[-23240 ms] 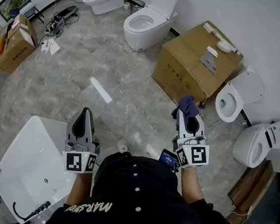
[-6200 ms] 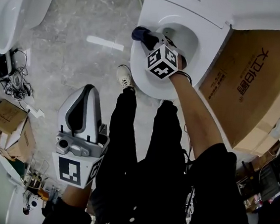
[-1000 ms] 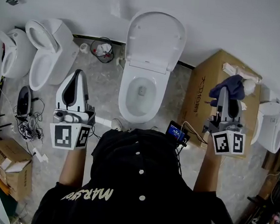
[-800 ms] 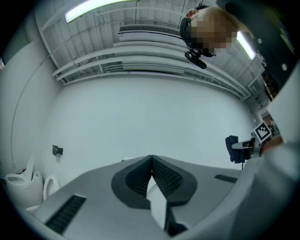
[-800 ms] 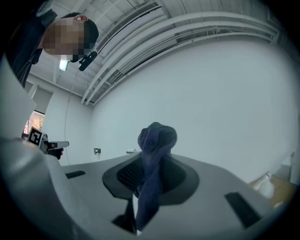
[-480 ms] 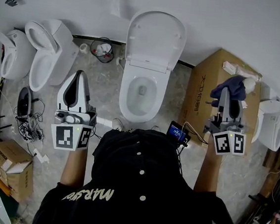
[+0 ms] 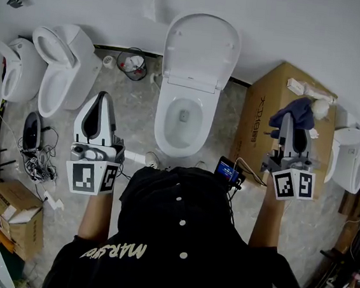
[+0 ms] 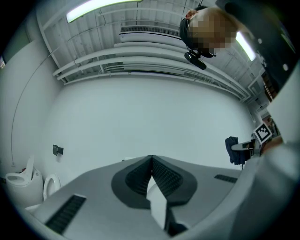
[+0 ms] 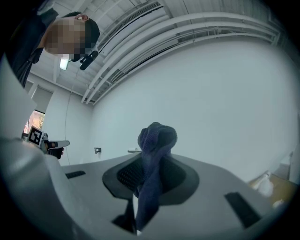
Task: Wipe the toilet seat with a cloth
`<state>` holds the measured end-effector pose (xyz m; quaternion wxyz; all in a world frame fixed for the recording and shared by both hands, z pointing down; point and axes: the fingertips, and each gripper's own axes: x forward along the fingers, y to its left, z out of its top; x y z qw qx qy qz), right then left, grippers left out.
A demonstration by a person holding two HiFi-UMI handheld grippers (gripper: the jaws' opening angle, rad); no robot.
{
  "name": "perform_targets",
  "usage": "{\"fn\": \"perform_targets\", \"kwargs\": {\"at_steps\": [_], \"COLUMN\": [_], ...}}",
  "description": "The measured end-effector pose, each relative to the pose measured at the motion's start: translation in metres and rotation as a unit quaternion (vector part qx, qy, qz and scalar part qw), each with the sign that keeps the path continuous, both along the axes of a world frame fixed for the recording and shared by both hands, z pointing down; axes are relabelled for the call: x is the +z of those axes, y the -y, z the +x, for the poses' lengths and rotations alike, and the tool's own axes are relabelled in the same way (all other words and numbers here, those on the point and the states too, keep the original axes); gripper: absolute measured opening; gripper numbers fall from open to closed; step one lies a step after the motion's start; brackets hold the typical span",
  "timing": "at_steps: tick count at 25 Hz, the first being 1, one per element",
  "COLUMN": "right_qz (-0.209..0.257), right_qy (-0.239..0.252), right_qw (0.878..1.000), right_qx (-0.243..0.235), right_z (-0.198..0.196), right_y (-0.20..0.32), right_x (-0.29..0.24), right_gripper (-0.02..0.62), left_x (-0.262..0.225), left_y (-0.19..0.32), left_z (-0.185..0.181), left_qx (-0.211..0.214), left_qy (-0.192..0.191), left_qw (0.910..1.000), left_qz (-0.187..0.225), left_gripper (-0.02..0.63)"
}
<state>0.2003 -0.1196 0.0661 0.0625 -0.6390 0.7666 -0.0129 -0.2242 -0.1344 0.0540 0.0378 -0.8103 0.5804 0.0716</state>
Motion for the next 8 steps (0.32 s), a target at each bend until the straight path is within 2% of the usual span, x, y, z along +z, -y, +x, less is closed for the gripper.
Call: {"fn": "perform_targets", "kwargs": {"at_steps": [8], "right_qz": [-0.002], "right_qy": [0.004], "right_qw": [1.0], "right_qx": [-0.003], "right_z": [-0.0075], "right_y": [-0.0024], "right_x": [0.0009], "right_gripper": [0.083], "left_x": [-0.0003], "left_y": [-0.0044], "left_z": [-0.0041], "left_qx": [0.0], "left_qy": [-0.003], "left_qw": [1.0], "left_qz": [0.0], "left_gripper": [0.011]}}
